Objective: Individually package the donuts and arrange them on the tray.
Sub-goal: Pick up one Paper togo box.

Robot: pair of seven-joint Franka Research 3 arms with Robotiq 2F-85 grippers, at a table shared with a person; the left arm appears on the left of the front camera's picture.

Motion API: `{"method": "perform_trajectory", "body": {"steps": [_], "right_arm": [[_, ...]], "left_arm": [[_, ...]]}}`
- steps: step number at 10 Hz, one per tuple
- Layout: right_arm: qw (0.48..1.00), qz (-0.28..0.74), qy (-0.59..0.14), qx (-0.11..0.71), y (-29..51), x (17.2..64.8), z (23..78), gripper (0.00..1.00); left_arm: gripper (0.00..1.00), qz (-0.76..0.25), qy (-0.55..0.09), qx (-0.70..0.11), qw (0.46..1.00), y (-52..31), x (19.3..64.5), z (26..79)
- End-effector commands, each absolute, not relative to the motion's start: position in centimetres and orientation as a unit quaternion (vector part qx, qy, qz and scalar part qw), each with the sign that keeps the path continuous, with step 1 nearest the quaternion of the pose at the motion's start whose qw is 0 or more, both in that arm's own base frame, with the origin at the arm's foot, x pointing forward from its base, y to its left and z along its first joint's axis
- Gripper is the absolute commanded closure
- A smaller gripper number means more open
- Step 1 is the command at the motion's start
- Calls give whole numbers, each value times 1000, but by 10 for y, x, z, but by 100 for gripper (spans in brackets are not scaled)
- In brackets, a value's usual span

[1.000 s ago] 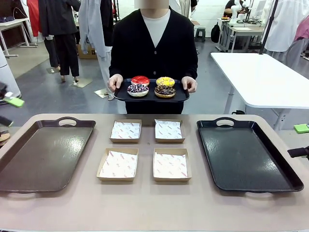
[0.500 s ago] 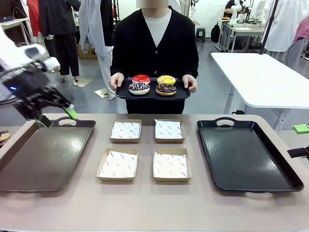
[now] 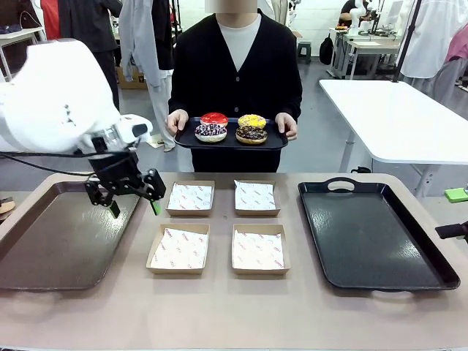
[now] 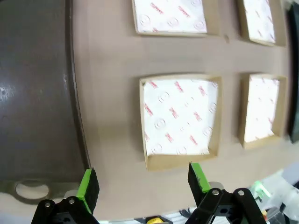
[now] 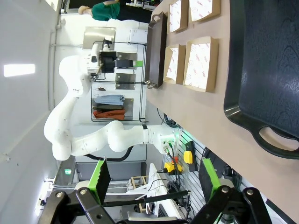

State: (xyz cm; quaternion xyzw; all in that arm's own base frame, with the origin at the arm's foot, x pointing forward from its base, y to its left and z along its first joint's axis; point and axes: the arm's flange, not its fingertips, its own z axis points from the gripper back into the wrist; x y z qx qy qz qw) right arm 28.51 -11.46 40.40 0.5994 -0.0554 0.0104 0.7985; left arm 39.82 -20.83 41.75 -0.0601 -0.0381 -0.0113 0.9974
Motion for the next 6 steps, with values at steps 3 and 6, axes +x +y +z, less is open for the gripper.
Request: {"method": "perform_trajectory", "body": {"steps": [3, 6], "right_arm": [[799, 6, -58, 599, -115, 285, 403, 0], [799, 6, -58, 599, -115, 285, 403, 0]], "left_arm": [[0, 15, -39, -26, 999, -226, 419, 366], [0, 15, -35, -17, 999, -232, 424, 334]]}}
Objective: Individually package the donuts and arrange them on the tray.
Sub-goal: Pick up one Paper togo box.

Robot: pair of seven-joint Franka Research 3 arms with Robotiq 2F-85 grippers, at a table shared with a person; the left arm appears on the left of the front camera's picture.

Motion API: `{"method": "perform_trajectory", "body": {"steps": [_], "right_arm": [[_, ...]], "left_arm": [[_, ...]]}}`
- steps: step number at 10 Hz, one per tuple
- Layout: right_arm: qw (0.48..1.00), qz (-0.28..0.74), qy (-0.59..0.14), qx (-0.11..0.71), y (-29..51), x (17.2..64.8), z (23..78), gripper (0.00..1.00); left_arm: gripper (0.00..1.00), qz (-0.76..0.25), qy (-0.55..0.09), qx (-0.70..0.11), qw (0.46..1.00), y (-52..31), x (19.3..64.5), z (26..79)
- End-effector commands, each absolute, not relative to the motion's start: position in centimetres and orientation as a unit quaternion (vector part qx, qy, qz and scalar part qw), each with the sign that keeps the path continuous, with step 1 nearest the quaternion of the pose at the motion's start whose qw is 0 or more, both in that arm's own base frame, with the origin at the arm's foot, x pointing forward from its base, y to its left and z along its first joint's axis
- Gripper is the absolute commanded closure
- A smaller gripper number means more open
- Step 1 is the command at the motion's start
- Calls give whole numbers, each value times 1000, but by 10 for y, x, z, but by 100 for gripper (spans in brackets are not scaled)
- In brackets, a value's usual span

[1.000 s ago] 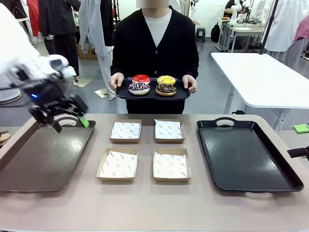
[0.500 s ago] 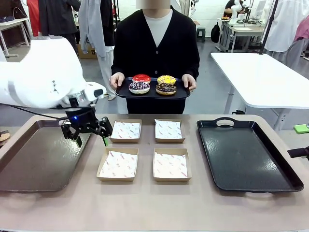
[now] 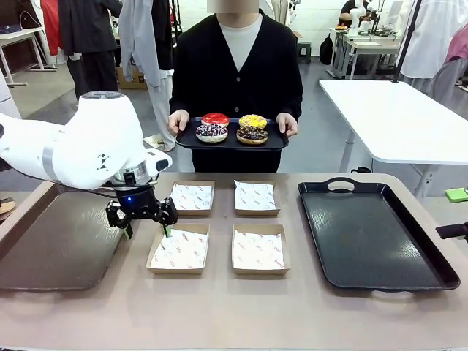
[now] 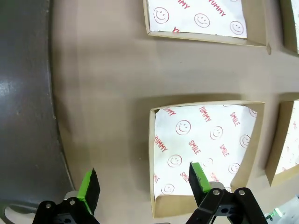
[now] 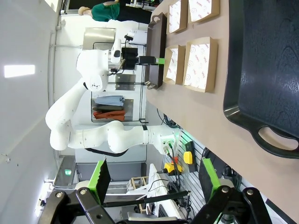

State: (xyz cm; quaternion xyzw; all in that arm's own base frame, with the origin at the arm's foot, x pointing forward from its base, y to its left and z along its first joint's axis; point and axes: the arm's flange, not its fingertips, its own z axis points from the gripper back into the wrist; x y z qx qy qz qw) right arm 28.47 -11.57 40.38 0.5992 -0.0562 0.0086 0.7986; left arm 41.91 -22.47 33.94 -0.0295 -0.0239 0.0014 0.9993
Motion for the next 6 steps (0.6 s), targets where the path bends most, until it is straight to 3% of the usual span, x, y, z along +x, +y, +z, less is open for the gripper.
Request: {"method": "perform_trajectory", "body": {"steps": [1, 6], "right_arm": [[799, 6, -58, 599, -115, 285, 403, 0], [799, 6, -58, 599, -115, 285, 403, 0]], "left_arm": [[0, 18, -30, -14, 999, -233, 425, 322], [0, 3, -15, -25, 1000, -227, 421, 322]]}}
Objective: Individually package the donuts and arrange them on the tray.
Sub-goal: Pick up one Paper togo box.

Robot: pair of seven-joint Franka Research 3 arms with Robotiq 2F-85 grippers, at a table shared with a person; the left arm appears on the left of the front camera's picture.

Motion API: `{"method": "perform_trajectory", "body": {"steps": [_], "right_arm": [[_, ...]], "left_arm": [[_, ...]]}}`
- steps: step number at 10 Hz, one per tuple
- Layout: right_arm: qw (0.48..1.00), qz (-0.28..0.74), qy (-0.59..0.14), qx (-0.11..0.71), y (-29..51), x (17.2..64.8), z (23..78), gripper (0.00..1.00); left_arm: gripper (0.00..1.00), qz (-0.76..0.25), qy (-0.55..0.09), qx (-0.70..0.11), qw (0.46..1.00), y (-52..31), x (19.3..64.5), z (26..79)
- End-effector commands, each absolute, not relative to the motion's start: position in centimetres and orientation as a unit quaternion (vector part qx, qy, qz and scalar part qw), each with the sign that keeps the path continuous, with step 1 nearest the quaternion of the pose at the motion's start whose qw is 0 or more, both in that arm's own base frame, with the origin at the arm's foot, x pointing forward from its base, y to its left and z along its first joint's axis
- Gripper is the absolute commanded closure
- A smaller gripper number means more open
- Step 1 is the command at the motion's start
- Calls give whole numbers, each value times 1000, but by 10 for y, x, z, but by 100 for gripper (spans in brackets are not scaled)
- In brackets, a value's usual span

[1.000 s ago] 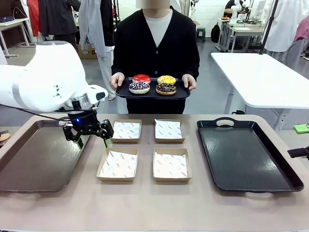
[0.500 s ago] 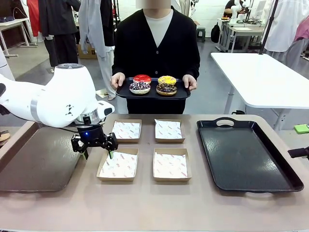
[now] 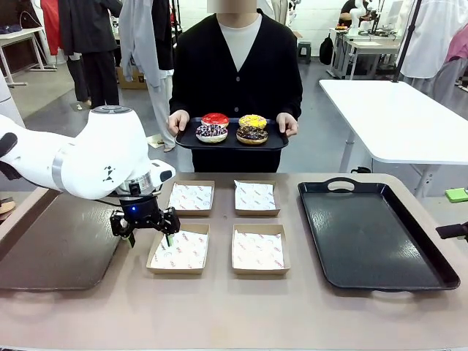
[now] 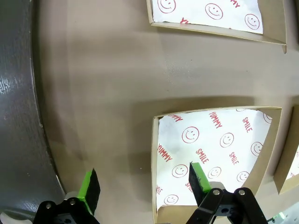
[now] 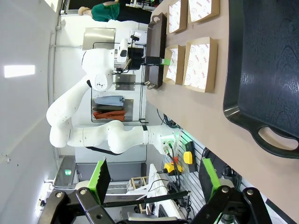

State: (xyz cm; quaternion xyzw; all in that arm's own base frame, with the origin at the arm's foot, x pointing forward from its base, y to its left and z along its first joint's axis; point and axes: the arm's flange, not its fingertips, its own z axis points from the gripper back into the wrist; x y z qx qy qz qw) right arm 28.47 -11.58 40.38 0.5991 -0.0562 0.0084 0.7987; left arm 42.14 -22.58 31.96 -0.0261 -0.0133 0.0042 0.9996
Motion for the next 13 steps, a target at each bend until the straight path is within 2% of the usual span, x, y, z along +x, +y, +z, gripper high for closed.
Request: {"method": "perform_trajectory", "body": {"steps": [1, 12, 13], "right_arm": [[799, 6, -58, 599, -115, 285, 403, 0], [799, 6, -58, 599, -115, 285, 403, 0], [799, 6, -58, 599, -115, 285, 403, 0]], "left_arm": [[0, 3, -15, -25, 1000, -227, 421, 322], [0, -20, -23, -13, 999, -228, 423, 320], [53, -20, -29, -18, 999, -230, 425, 319]]}}
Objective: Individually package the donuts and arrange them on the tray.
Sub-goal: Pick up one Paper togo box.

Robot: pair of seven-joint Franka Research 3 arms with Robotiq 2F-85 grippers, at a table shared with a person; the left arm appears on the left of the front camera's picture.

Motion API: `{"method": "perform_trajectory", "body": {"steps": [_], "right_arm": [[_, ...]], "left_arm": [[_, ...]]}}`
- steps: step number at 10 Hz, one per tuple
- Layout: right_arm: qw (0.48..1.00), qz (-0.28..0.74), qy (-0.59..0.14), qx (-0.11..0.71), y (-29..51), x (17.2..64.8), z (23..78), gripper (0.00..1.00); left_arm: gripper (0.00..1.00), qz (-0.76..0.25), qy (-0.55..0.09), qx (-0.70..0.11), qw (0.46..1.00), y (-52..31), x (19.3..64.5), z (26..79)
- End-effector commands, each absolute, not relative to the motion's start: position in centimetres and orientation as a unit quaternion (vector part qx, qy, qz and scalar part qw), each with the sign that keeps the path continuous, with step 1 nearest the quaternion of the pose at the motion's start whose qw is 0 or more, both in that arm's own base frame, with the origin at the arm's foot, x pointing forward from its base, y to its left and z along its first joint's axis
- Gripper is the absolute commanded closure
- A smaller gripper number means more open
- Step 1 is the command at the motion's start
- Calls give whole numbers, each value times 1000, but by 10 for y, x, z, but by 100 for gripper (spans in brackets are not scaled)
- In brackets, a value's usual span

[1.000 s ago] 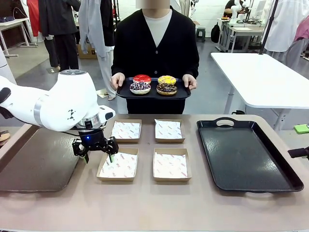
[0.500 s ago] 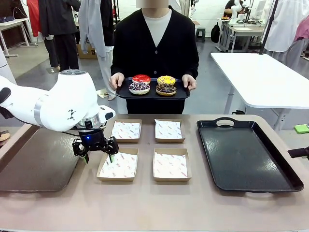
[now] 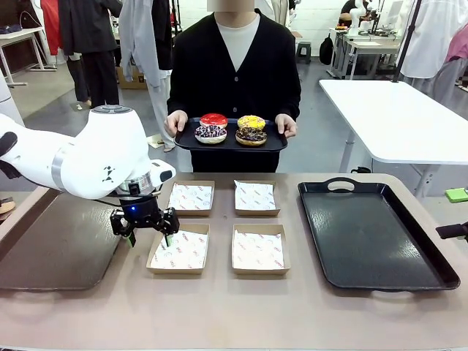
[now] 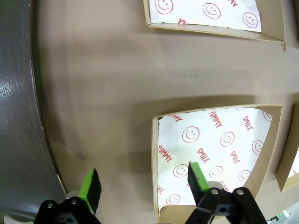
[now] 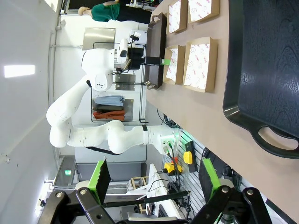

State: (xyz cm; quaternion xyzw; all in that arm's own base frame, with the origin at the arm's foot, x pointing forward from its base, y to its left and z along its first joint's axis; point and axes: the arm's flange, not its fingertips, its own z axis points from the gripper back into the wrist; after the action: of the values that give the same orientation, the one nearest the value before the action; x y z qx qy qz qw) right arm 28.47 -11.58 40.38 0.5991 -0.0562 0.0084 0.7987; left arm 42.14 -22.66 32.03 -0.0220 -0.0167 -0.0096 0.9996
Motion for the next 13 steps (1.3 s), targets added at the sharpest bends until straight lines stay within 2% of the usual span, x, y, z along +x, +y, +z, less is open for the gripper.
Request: {"method": "perform_trajectory", "body": {"steps": [1, 2, 4, 5, 7, 13], "right_arm": [[799, 6, -58, 599, -115, 285, 403, 0], [799, 6, -58, 599, -115, 285, 403, 0], [799, 6, -58, 599, -115, 285, 403, 0], [799, 6, -58, 599, -115, 285, 403, 0], [799, 6, -58, 599, -115, 285, 403, 0], [799, 6, -58, 599, -115, 285, 403, 0]], "left_arm": [[58, -22, -24, -13, 999, -233, 426, 318], [100, -22, -25, -11, 999, -235, 426, 318], [100, -22, -25, -7, 999, -237, 425, 319], [83, -21, -27, -7, 999, -237, 425, 319], [100, -17, -24, -7, 1000, -237, 427, 318], [100, -13, -21, 5, 1000, -236, 425, 323]]}}
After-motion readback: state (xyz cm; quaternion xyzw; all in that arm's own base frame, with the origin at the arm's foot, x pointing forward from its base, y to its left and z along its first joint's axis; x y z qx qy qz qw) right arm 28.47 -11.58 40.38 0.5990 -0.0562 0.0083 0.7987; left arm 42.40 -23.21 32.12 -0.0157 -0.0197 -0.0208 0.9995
